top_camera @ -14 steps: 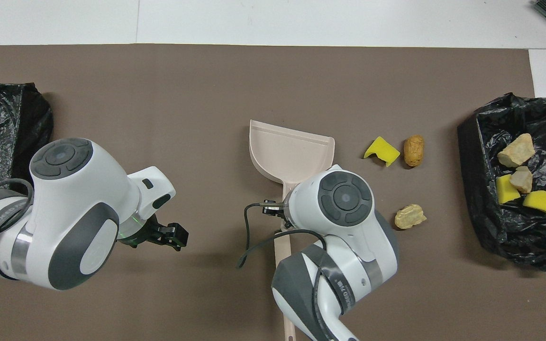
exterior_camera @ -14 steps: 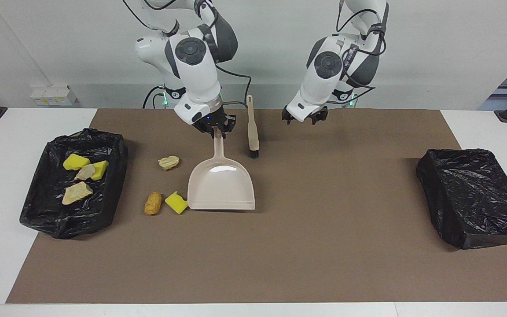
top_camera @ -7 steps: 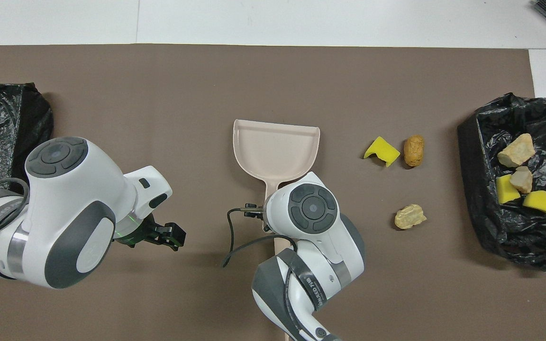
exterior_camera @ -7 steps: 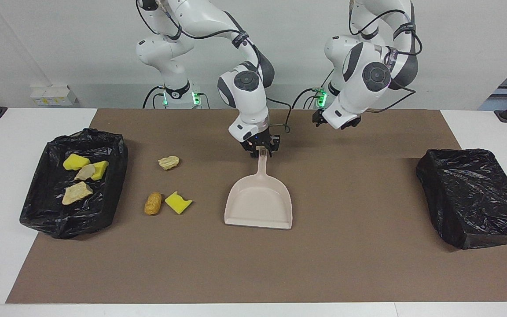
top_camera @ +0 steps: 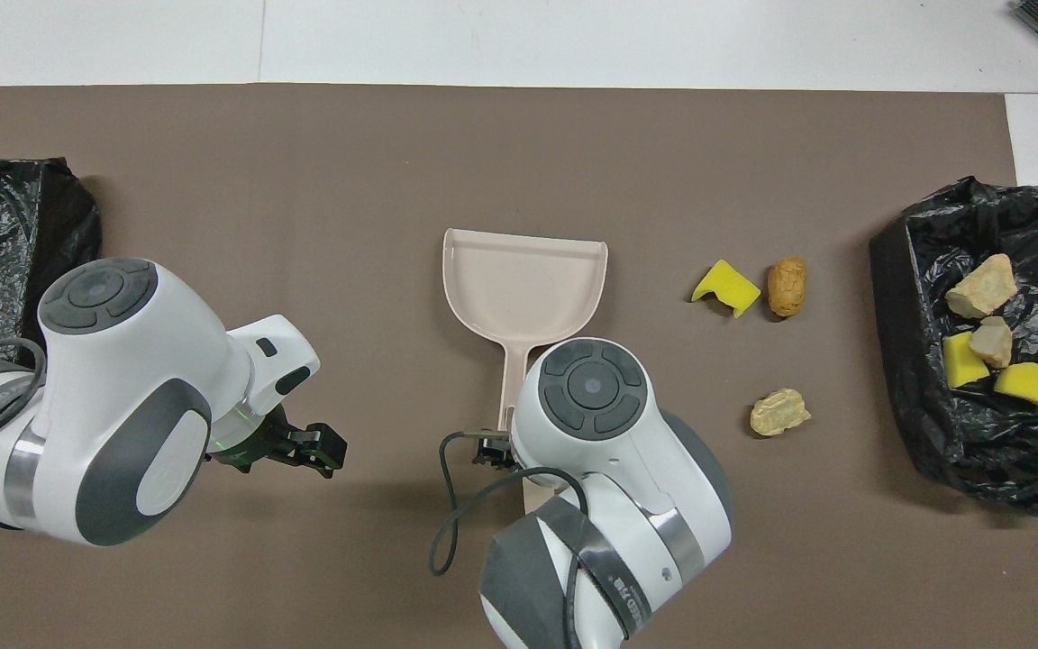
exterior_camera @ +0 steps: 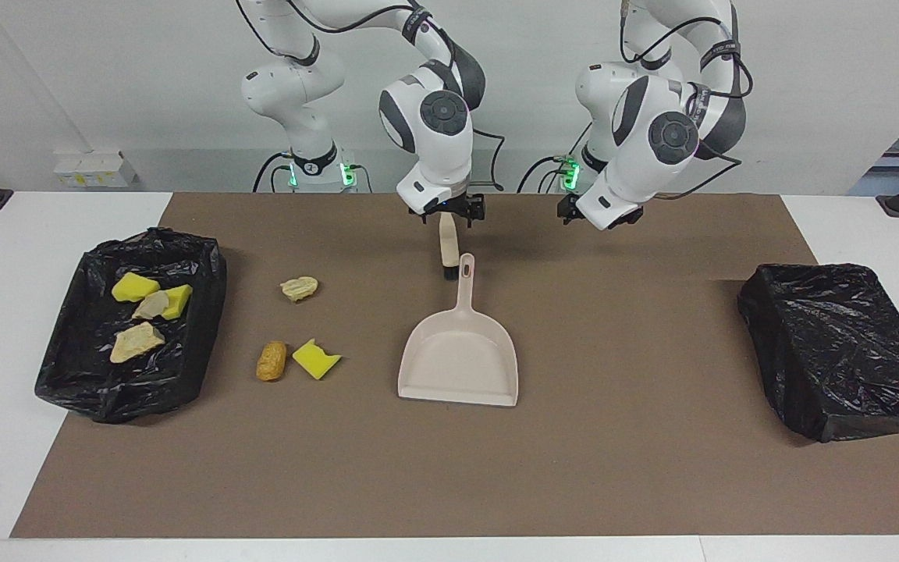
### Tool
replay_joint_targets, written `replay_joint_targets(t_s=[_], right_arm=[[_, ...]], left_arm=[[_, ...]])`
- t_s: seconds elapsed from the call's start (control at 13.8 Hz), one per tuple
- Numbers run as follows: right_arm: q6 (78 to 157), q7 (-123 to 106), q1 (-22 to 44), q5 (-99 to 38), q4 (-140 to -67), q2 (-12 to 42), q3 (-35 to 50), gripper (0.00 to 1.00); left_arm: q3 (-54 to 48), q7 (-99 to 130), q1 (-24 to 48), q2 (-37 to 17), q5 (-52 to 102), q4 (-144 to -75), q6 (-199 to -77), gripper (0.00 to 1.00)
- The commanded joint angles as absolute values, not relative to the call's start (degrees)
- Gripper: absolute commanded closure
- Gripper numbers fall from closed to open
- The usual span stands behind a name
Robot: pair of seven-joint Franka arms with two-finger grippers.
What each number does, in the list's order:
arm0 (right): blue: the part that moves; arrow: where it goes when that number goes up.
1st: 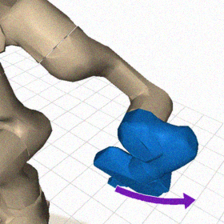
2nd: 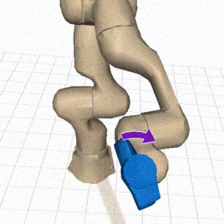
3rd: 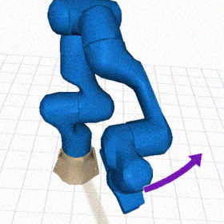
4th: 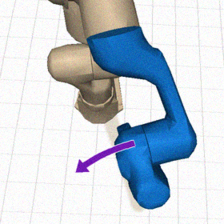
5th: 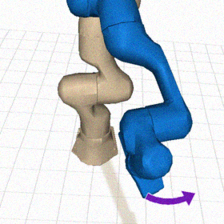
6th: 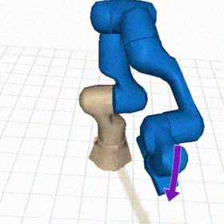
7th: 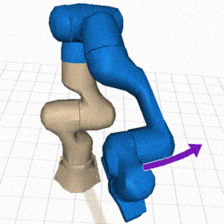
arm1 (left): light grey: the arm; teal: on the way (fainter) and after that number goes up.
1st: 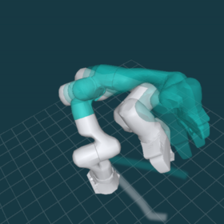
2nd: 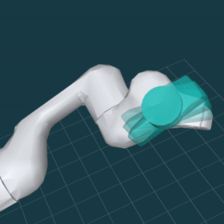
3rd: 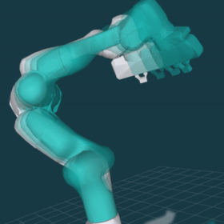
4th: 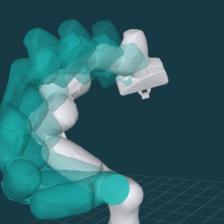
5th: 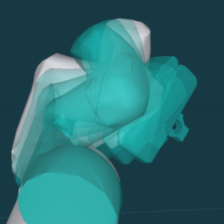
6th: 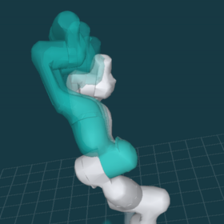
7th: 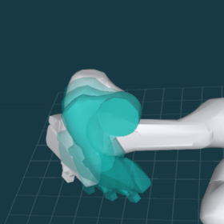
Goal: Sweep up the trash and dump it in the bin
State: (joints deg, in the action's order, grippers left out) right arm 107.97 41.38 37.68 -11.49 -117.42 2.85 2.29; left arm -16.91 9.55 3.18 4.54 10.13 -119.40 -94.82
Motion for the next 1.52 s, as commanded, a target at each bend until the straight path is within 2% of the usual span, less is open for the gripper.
replay_joint_targets(t_s=[0.0, 0.14, 0.36, 0.43, 0.51, 0.72, 0.79, 0.94, 1.3, 1.45], right_arm=[[115.02, 43.85, 42.08, -14.76, -130.66, -5.96, 2.2, 0.0], [118.99, 44.21, 44.64, -16.78, -136.55, -9.56, 2.2, 0.0], [120.4, 46.23, 46.49, -17.14, -140.35, -9.67, 2.2, 0.0], [122.76, 46.49, 47.89, -17.14, -142.54, -9.49, 2.2, 0.03], [124.87, 46.58, 48.68, -17.23, -143.95, -9.41, 2.2, 0.16], [124.98, 46.85, 48.78, -17.31, -143.35, -8.7, 2.2, 0.76], [124.81, 46.76, 48.78, -17.31, -142.91, -8.53, 2.2, 0.91], [124.19, 46.5, 48.69, -17.31, -141.69, -8.79, 2.11, 1.0], [112.87, 45.01, 47.73, -16.7, -135.28, -11.24, 1.23, 1.0], [105.34, 41.16, 43.44, -15.3, -131.51, -12.3, 1.23, 1.0]], left_arm=[[-17.67, 8.44, 1.93, 6.76, 9.58, -121.46, -94.48, 0.0], [-17.67, 8.44, 2.02, 6.94, 9.58, -122.25, -95.01, 0.0], [-17.67, 8.52, 2.11, 7.29, 9.58, -122.87, -95.18, 0.0], [-17.67, 8.53, 2.2, 7.29, 9.58, -122.96, -95.19, 0.0], [-17.67, 8.53, 2.2, 7.29, 9.58, -122.96, -95.19, 0.0], [-17.67, 8.53, 2.2, 7.38, 9.58, -123.13, -95.19, 0.0], [-17.67, 8.53, 2.28, 7.38, 9.58, -123.31, -95.19, 0.0], [-17.67, 8.53, 2.46, 7.38, 9.58, -123.31, -95.27, 0.0], [-18.19, 9.66, 4.65, 6.77, 9.75, -122.26, -97.98, 0.0], [-18.19, 9.67, 6.59, 6.59, 9.67, -121.82, -101.84, 0.0]])
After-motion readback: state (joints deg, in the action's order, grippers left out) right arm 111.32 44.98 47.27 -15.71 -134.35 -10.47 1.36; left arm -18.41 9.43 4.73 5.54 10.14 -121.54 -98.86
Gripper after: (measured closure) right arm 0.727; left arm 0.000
